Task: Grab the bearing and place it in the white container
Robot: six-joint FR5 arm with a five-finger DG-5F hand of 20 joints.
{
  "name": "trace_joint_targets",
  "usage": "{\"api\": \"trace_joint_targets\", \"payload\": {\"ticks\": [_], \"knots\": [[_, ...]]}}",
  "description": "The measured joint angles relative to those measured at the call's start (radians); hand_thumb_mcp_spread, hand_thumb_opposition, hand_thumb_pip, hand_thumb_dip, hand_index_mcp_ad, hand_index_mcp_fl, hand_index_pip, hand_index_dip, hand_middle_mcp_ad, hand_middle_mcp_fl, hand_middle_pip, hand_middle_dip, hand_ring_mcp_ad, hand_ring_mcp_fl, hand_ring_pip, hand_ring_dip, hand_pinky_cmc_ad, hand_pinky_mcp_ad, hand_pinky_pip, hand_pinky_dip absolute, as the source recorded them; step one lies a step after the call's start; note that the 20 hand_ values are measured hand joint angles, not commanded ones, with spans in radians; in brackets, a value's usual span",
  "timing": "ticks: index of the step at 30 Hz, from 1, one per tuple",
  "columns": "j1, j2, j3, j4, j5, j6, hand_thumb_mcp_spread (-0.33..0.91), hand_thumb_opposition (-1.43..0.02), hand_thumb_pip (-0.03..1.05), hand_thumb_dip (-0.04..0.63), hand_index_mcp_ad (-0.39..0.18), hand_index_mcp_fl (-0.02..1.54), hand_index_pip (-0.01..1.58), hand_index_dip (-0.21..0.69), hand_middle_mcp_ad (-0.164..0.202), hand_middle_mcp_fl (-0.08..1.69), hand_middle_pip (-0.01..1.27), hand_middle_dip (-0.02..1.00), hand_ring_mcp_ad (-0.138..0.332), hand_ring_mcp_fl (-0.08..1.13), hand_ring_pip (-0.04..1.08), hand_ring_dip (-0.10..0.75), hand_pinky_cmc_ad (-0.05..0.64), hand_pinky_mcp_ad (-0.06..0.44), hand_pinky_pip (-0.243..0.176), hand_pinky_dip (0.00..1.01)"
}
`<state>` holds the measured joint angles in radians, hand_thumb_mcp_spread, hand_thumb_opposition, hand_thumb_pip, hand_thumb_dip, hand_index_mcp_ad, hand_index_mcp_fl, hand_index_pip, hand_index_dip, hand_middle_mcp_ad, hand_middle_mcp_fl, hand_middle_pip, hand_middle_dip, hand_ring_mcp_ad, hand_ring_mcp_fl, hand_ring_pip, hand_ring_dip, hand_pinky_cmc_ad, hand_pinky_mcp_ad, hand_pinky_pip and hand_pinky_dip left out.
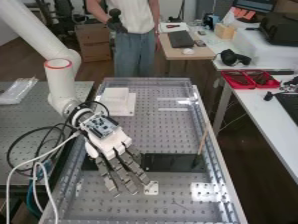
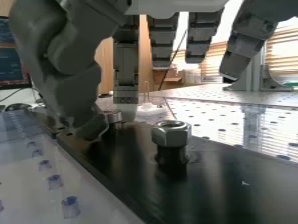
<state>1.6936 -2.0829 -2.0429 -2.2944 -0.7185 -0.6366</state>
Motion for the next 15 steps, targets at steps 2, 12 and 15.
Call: {"api": "trace_joint_targets", "payload": {"ticks": [2,12,15], "knots": [[-0.001,0.0,0.0,0.0,-0.001,0.001,0.38,-0.83,0.69,0.298,-0.079,0.14,1.42,0.236,0.068,0.02,0.13,0.2,0.147,0.0,0.09,0.087,0.389,0.291,-0.075,0.28],[-0.008,0.0,0.002,0.0,-0.007,-0.002,0.37,-0.82,0.67,0.298,-0.079,0.17,1.42,0.236,0.066,0.02,0.13,0.2,0.126,0.01,0.09,0.087,0.389,0.295,-0.075,0.28],[-0.009,0.0,0.001,0.006,-0.009,-0.004,0.37,-0.83,0.66,0.298,-0.086,0.17,1.42,0.236,0.07,0.02,0.13,0.2,0.126,0.01,0.09,0.087,0.389,0.295,-0.075,0.28]]}}
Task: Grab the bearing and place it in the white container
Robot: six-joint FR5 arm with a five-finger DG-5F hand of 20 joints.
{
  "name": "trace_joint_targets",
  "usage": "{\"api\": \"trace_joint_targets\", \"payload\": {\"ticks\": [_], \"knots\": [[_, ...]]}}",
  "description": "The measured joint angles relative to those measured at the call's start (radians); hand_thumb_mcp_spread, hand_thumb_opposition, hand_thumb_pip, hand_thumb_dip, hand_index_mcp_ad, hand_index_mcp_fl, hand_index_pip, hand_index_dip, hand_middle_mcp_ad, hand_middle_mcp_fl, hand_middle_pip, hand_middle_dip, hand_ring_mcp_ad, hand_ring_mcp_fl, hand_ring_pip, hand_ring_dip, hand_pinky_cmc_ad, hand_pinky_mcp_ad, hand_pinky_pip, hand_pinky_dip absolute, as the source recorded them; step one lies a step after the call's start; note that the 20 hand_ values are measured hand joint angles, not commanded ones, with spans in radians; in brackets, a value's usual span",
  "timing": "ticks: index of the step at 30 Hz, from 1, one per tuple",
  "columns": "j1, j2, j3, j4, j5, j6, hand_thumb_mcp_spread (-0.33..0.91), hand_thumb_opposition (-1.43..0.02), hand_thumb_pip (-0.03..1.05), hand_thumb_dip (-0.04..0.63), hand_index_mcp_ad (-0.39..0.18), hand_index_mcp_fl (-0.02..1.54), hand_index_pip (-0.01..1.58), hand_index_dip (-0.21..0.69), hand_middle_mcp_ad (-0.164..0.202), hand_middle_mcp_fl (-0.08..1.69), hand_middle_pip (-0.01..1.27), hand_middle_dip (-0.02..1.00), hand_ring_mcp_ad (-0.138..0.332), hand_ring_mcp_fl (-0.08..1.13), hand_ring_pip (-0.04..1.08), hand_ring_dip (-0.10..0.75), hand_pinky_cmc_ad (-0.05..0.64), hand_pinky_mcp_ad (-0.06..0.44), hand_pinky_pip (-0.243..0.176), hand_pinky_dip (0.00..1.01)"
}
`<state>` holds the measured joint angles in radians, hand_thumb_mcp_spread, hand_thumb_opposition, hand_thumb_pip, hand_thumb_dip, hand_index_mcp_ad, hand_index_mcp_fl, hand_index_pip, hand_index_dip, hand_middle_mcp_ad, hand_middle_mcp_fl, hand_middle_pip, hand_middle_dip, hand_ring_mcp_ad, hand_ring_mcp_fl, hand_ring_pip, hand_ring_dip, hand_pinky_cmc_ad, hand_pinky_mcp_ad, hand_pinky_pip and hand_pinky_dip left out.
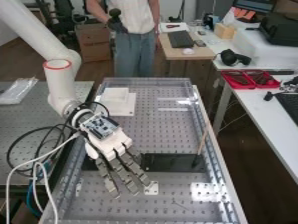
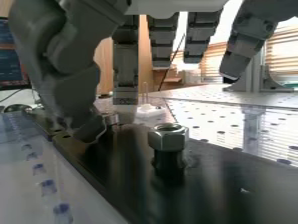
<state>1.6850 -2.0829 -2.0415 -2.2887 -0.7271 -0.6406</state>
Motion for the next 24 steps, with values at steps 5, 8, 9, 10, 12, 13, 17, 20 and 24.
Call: {"api": "trace_joint_targets", "payload": {"ticks": [5,8,9,10,12,13,17,20,24], "knots": [[-0.002,0.001,-0.003,0.018,-0.005,-0.007,0.37,-0.83,0.65,0.298,-0.087,0.2,1.42,0.236,0.07,0.02,0.14,0.2,0.126,0.01,0.09,0.087,0.389,0.291,-0.075,0.27],[-0.004,0.002,-0.003,0.018,-0.006,-0.006,0.37,-0.83,0.65,0.298,-0.087,0.22,1.42,0.236,0.07,0.02,0.14,0.2,0.126,0.0,0.09,0.087,0.389,0.291,-0.075,0.25],[-0.004,0.002,-0.002,0.017,-0.006,-0.006,0.37,-0.83,0.65,0.298,-0.087,0.21,1.42,0.236,0.07,0.02,0.14,0.2,0.126,0.0,0.09,0.087,0.389,0.295,-0.075,0.25],[-0.004,0.002,-0.002,0.017,-0.007,-0.006,0.37,-0.83,0.64,0.298,-0.087,0.22,1.42,0.236,0.07,0.02,0.14,0.2,0.126,0.0,0.09,0.087,0.389,0.295,-0.073,0.25],[-0.006,0.001,0.0,0.014,-0.009,-0.006,0.38,-0.83,0.6,0.298,-0.087,0.24,1.42,0.236,0.07,0.02,0.14,0.2,0.126,0.0,0.09,0.087,0.389,0.295,-0.065,0.25],[-0.006,0.001,0.0,0.014,-0.009,-0.005,0.39,-0.83,0.6,0.298,-0.087,0.24,1.42,0.236,0.07,0.02,0.14,0.2,0.126,0.0,0.09,0.087,0.389,0.295,-0.061,0.25],[-0.009,0.0,0.004,0.011,-0.014,-0.004,0.38,-0.83,0.6,0.298,-0.087,0.26,1.42,0.236,0.07,0.02,0.14,0.2,0.126,0.01,0.09,0.087,0.389,0.295,-0.059,0.25],[-0.011,0.003,0.004,0.013,-0.02,-0.01,0.38,-0.83,0.6,0.298,-0.087,0.27,1.41,0.236,0.07,0.02,0.14,0.2,0.126,0.01,0.09,0.087,0.389,0.295,-0.059,0.25],[-0.015,0.017,0.005,0.015,-0.03,-0.023,0.38,-0.83,0.6,0.298,-0.087,0.27,1.41,0.227,0.07,0.03,0.14,0.2,0.126,0.0,0.09,0.087,0.389,0.295,-0.059,0.25]]}}
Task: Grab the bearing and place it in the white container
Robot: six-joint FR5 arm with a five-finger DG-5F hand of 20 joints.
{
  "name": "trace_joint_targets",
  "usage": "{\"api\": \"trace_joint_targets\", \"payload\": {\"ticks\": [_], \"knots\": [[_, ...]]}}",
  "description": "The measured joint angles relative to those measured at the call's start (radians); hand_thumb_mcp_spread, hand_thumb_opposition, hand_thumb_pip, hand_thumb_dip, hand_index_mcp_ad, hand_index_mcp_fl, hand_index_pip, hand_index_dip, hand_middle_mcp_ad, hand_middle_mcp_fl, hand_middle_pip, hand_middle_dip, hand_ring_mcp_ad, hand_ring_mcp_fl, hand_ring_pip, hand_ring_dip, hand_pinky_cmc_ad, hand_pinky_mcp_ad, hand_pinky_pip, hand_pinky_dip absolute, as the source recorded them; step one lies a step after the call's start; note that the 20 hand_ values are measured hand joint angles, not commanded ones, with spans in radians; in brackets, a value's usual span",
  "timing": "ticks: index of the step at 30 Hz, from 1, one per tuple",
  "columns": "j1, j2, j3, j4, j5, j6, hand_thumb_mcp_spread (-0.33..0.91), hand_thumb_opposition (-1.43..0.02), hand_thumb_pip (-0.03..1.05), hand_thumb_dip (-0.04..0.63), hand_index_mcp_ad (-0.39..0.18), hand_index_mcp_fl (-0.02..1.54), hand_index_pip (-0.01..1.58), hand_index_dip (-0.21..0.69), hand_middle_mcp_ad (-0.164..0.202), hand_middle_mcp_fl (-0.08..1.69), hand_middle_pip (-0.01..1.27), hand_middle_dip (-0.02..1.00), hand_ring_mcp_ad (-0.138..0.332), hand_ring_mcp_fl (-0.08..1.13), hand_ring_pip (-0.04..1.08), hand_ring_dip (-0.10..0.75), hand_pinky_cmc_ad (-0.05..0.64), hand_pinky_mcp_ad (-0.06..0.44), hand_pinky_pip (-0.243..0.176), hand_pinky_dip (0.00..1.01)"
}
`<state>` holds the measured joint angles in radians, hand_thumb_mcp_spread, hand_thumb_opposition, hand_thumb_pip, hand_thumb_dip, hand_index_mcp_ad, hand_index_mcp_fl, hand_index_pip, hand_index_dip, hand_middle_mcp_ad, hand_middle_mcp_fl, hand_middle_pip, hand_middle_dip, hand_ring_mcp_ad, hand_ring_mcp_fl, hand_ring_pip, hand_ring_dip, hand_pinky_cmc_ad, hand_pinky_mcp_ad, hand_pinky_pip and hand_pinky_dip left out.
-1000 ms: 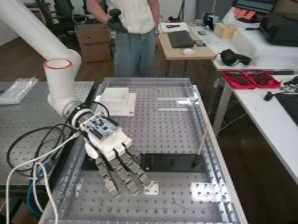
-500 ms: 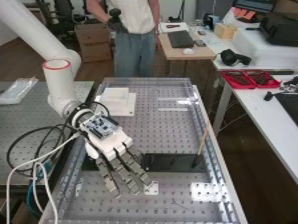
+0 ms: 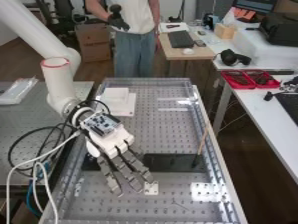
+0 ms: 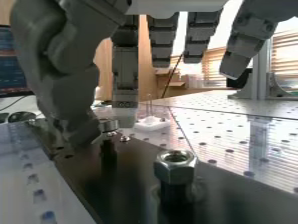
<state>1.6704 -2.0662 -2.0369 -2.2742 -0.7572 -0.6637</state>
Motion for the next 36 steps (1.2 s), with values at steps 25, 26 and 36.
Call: {"api": "trace_joint_targets", "payload": {"ticks": [25,26,36], "knots": [[-0.054,0.234,-0.037,-0.122,-0.32,-0.088,0.39,-0.83,0.6,0.298,-0.087,0.27,1.4,0.227,0.066,0.04,0.13,0.2,0.126,0.01,0.09,0.087,0.389,0.291,-0.044,0.24],[-0.063,0.248,-0.049,-0.124,-0.358,-0.09,0.39,-0.83,0.6,0.298,-0.087,0.27,1.4,0.227,0.063,0.04,0.13,0.2,0.129,0.01,0.09,0.087,0.389,0.295,-0.045,0.24],[-0.047,0.343,-0.146,-0.111,-0.481,-0.12,0.38,-0.83,0.6,0.298,-0.086,0.27,1.4,0.227,0.066,0.06,0.14,0.2,0.113,0.01,0.09,0.087,0.387,0.295,-0.045,0.24]]}}
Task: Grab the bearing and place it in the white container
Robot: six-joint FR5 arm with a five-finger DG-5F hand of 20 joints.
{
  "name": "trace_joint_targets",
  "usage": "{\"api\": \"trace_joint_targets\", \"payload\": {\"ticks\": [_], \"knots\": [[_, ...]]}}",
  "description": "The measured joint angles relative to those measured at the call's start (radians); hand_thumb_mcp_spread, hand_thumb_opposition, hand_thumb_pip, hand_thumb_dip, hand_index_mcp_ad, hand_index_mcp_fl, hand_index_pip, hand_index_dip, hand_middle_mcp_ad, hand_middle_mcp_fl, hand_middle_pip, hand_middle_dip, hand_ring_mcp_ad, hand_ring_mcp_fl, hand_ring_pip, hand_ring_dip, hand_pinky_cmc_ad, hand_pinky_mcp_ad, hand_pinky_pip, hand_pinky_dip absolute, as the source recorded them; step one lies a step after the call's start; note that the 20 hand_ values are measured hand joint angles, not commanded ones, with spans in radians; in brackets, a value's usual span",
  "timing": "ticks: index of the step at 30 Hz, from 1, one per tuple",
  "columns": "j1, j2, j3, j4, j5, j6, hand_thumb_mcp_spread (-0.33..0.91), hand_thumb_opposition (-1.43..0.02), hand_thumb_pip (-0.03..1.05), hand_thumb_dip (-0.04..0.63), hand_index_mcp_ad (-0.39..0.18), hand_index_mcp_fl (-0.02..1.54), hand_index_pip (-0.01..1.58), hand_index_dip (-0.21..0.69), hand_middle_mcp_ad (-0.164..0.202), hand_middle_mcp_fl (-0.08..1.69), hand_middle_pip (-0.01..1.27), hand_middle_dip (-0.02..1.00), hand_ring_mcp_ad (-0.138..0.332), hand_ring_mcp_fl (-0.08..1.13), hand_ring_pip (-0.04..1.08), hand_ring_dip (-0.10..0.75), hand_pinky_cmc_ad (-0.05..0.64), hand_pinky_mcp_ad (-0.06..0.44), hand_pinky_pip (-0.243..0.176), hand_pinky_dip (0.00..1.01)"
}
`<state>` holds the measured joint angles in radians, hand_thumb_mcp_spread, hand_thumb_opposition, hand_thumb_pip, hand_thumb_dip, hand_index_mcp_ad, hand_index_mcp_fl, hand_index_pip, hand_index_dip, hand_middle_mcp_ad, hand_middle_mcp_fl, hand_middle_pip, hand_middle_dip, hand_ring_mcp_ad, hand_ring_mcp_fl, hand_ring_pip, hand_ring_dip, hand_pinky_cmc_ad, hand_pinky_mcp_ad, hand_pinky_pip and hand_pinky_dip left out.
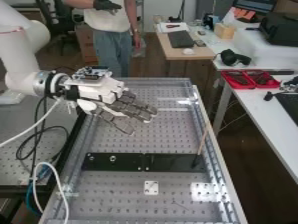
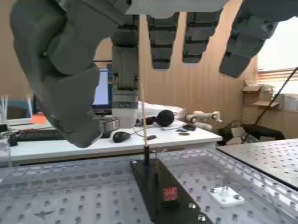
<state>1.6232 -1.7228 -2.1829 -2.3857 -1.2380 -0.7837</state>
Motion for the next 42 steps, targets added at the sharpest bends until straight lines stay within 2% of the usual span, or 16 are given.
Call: {"api": "trace_joint_targets", "payload": {"ticks": [4,12,18,32,34,42], "knots": [[0.064,0.027,-0.032,0.011,0.033,0.0,0.39,-0.83,0.6,0.298,-0.087,0.27,1.4,0.227,0.063,0.06,0.13,0.2,0.115,0.01,0.09,0.087,0.387,0.295,-0.045,0.24],[0.22,0.059,-0.073,0.025,0.182,0.005,0.38,-0.83,0.6,0.298,-0.086,0.28,1.39,0.227,0.063,0.05,0.13,0.2,0.112,0.01,0.09,0.087,0.386,0.295,-0.045,0.24],[0.355,0.074,-0.098,0.04,0.351,0.011,0.39,-0.83,0.6,0.298,-0.087,0.28,1.4,0.227,0.065,0.06,0.14,0.2,0.112,0.01,0.09,0.087,0.386,0.295,-0.042,0.24],[0.634,0.096,-0.134,0.057,0.664,0.006,0.39,-0.83,0.6,0.298,-0.087,0.29,1.38,0.23,0.063,0.06,0.14,0.2,0.113,0.01,0.09,0.087,0.389,0.293,-0.042,0.23],[0.66,0.096,-0.14,0.061,0.682,0.008,0.39,-0.83,0.6,0.298,-0.087,0.29,1.38,0.23,0.061,0.06,0.14,0.2,0.112,0.01,0.09,0.087,0.386,0.297,-0.042,0.23],[0.744,0.073,-0.152,0.019,0.715,0.079,0.39,-0.83,0.6,0.298,-0.087,0.29,1.38,0.23,0.068,0.06,0.14,0.2,0.113,0.01,0.09,0.087,0.386,0.297,-0.045,0.23]]}}
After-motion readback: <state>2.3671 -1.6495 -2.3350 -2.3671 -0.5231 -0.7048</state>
